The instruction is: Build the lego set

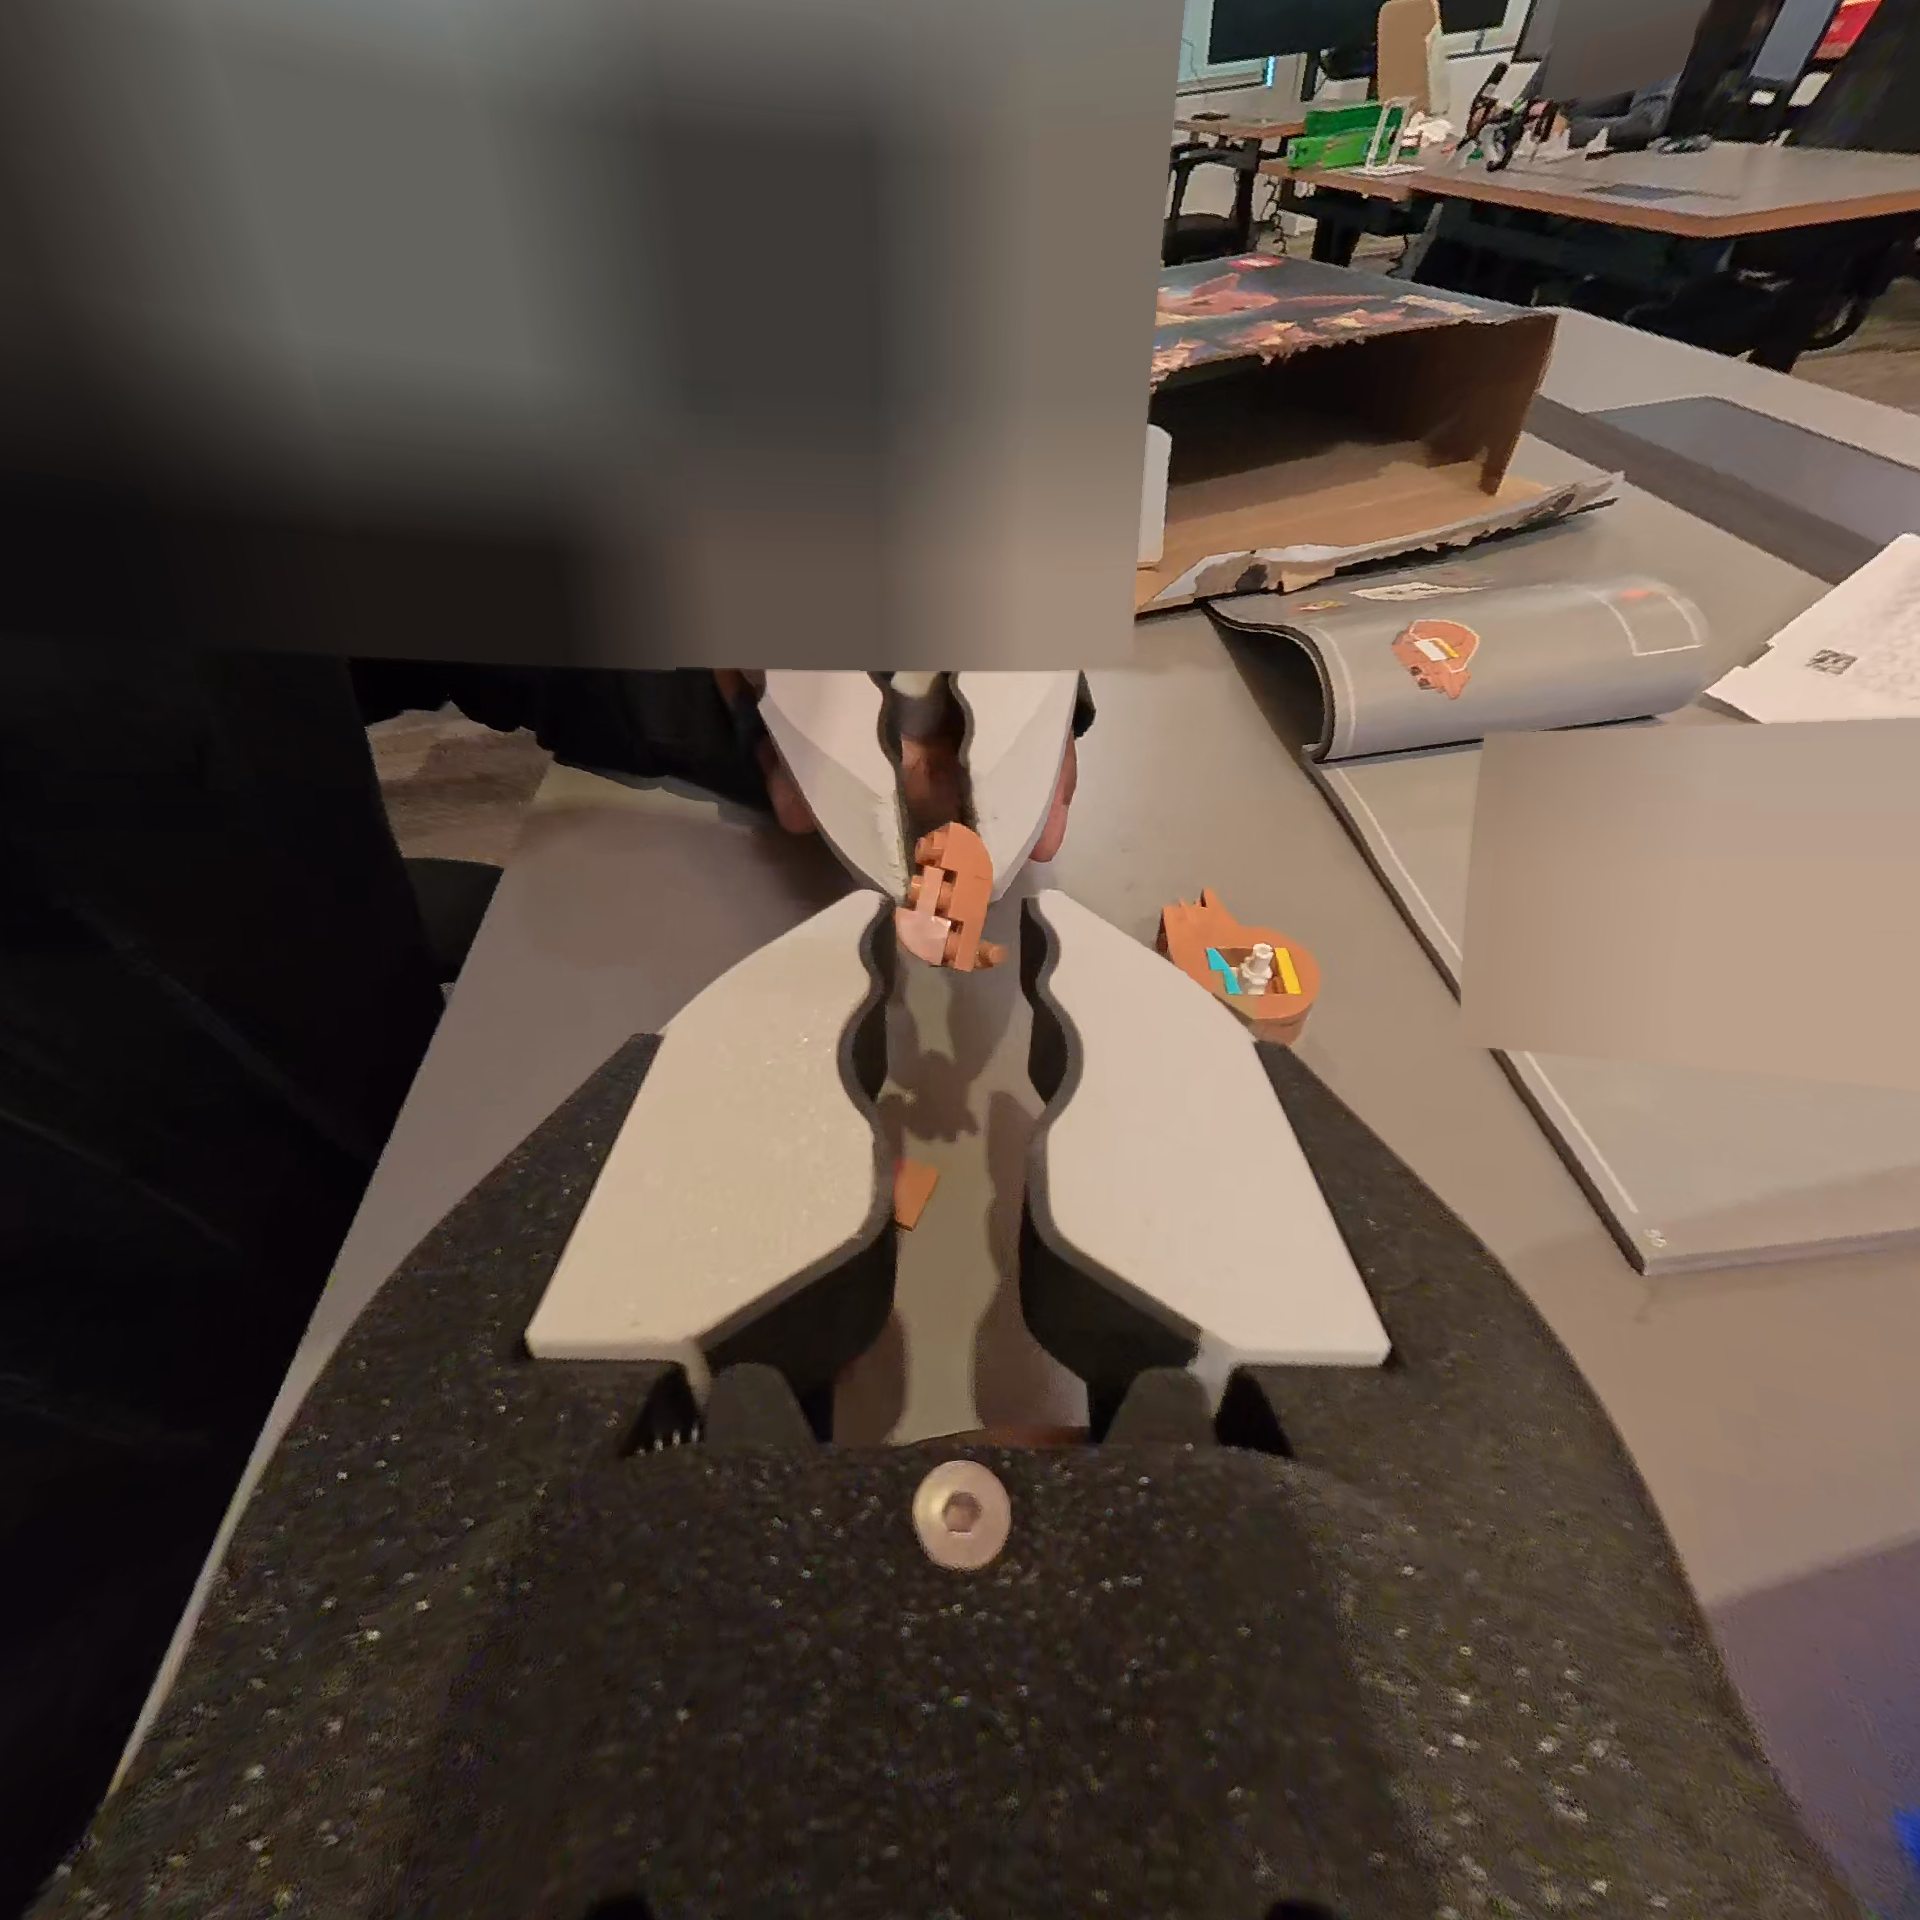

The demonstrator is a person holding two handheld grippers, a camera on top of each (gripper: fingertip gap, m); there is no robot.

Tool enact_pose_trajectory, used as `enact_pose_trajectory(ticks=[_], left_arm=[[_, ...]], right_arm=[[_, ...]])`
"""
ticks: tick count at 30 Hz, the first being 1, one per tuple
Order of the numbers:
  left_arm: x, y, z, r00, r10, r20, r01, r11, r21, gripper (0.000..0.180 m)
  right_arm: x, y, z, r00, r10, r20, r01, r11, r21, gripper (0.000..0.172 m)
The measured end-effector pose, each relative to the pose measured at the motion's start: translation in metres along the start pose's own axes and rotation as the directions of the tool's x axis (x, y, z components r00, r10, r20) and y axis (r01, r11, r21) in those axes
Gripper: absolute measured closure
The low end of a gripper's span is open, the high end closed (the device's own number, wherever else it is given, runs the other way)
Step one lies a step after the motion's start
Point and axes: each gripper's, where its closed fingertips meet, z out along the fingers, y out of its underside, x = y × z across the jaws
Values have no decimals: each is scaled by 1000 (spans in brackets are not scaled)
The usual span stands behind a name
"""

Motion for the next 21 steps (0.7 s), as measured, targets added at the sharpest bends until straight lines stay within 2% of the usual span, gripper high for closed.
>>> enact_pose_trajectory(ticks=[7, 10, 21], left_arm=[[-5, 9, 2, 990, 112, 80, -105, 991, -85, 171], [-3, 12, 4, 992, 109, 66, -103, 990, -97, 171], [10, 3, 1, 991, 131, -30, -132, 991, -24, 171]], right_arm=[[3, 8, 1, 992, -111, -59, 106, 991, -84, 152], [0, 12, 3, 992, -115, -47, 110, 989, -101, 153], [-15, 3, 0, 985, 79, 151, -78, 997, -16, 157]])
